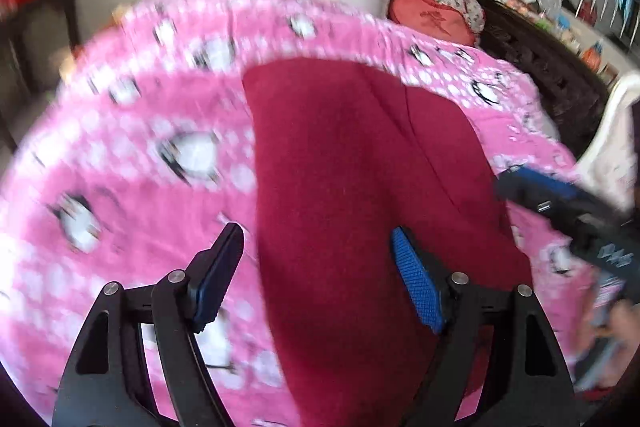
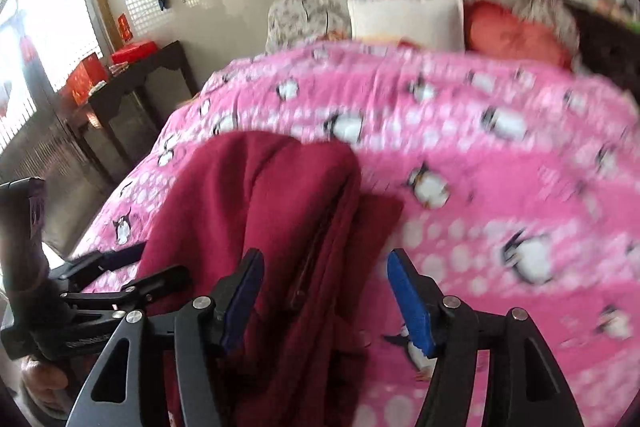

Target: Fold small clothes

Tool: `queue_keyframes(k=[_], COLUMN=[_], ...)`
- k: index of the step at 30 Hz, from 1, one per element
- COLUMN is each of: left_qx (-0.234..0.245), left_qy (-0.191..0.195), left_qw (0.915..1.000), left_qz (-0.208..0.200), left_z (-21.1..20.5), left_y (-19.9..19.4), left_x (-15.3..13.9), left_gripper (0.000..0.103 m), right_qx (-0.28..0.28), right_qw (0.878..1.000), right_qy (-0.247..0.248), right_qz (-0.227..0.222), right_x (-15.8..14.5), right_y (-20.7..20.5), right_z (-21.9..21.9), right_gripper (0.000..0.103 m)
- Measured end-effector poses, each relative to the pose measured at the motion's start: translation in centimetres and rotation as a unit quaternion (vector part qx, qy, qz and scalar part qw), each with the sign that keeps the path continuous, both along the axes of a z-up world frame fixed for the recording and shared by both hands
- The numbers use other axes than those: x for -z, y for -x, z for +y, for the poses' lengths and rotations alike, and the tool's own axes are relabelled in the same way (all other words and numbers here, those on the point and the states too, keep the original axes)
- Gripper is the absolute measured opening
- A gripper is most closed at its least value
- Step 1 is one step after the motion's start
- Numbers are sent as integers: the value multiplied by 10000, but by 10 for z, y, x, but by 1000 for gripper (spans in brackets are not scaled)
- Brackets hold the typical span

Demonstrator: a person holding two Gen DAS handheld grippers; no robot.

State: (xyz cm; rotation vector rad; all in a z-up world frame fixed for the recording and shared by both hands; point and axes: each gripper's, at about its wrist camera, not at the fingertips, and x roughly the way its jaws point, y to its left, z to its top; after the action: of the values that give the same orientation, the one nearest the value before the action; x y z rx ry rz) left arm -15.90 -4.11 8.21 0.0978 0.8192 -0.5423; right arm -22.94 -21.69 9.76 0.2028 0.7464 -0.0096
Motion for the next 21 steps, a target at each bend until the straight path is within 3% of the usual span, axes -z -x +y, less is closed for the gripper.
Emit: queue_keyframes(k=[3,9,13,16,21], left_qx=[-118,-156,-375,-558,-586], left_qy=[-426,-190,-227,-308,-281], left_qw=[9970,9968,9936,9902,9903], left_qz=[-638,-765,-1040,-1244,-1228], left_z=[-6,10,15,17,22], left_y=[12,12,21,30,32], left_x=[-9,-15,-23,-29,-31], left_gripper=[77,77,77,77,77], right_qx=[-85,-106,-42,-84,-146], right_qw=[9992,9962,9948,9956,9963], right_qy=[330,765,949,861,763], right_qz=[-230,-410,-378,-355,-373], right_x=[-19,-35,-36,-35,-34], right_y=[8,14,9,9,13], right_z=[15,42,50,52,55], right_gripper=[62,62,62,62,62])
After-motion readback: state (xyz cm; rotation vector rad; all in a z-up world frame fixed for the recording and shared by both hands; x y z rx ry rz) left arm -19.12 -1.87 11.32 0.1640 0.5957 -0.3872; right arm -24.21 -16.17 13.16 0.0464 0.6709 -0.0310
